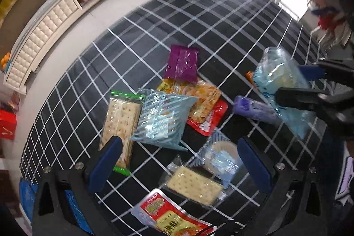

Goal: Organize snacks
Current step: 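Grasp the large light-blue striped bag with the right tool while the left tool grasps a small light-blue bag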

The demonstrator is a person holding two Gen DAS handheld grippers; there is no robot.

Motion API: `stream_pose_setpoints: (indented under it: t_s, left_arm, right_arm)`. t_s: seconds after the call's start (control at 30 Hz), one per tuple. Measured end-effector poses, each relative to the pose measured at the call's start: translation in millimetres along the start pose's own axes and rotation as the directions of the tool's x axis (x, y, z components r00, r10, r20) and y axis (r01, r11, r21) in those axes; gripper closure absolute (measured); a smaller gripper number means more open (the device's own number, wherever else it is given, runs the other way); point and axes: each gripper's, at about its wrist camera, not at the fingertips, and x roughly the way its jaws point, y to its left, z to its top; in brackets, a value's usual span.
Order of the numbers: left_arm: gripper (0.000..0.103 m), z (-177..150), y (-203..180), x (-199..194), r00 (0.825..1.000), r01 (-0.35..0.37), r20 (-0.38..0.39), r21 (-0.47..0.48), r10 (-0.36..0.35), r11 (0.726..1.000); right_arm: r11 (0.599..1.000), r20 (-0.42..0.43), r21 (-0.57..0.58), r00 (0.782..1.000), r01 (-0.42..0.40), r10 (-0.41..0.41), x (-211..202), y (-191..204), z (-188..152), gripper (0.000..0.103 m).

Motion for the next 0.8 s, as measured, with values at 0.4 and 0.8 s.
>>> stream_pose_setpoints:
  t_s: [0.4, 0.8]
  left_arm:
    - [0.03, 15, 6, 59, 0.993, -0.025, -0.11, 0.057, 0.031, 0.998]
    - [0.048, 13, 24, 81, 0.992, -0.04, -0.123, -0.003, 0.04, 0.999]
  right_arm:
    - [1.0, -0.03, 0.02, 1.0, -0.01, 0.01, 21, -12, -2, 0.044]
    - [0.999, -0.054, 0.032, 0.998, -0.021, 0.023, 30, -17, -4, 0.044]
